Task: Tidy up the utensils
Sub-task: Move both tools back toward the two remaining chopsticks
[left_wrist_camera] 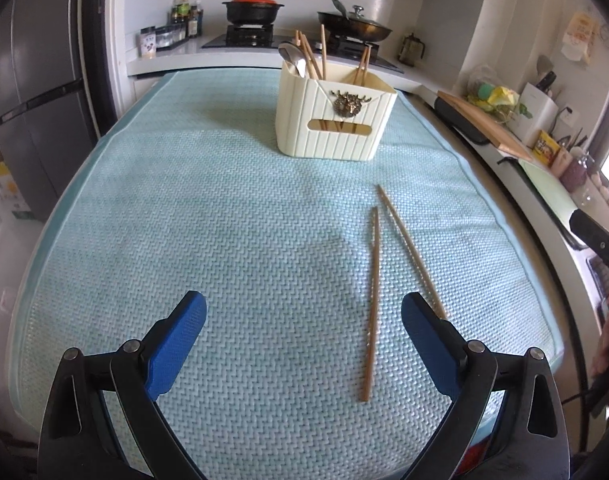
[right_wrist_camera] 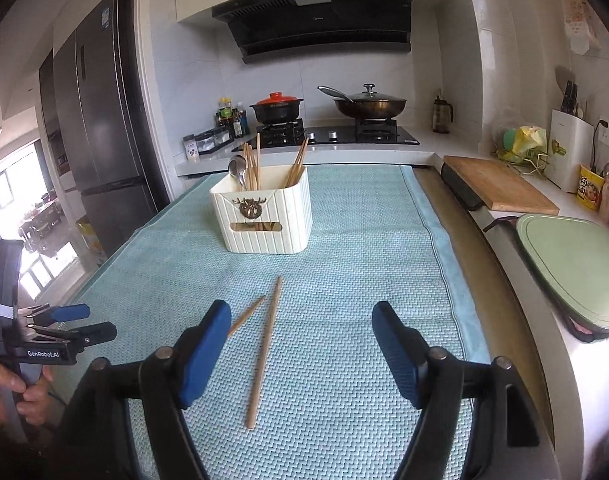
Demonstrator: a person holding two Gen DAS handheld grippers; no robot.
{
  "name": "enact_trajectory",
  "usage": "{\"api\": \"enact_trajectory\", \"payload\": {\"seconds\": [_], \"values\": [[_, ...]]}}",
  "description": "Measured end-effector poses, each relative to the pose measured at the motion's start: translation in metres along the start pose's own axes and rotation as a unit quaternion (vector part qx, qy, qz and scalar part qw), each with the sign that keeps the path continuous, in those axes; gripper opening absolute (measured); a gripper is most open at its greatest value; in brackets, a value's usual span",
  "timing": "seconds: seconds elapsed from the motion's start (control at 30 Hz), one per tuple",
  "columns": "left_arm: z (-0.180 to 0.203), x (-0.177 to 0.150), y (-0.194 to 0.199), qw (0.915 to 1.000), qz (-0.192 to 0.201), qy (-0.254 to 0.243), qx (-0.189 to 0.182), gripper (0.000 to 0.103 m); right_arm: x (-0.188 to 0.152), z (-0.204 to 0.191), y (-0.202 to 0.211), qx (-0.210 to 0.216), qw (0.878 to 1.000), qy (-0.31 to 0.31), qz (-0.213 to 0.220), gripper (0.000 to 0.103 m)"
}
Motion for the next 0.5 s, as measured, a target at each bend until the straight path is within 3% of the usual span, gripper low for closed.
{"api": "enact_trajectory", "payload": {"seconds": [0.23, 0.5], "values": [[0.004, 0.005, -0.003, 0.9990, 0.003, -0.025, 0.036, 0.101, -0.014, -0.009, -0.017, 0.027, 0.999, 0.007, -0.041, 0.075], [0.004, 0.008, -0.012, 0.9998, -0.007, -0.021, 0.002, 0.101, -0.021, -0.005, -0.036, 0.015, 0.997, -0.006, -0.076, 0.075]]}}
Point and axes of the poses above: each gripper's, at about its wrist camera, not at the fingertips, and y roughly against the way its jaws point, z to its right, x to its top, the point moved 2 cm from there along -y, roughly the way its jaws point, and after that the axes turned 3 degrees about y, right-handed, at the moved point
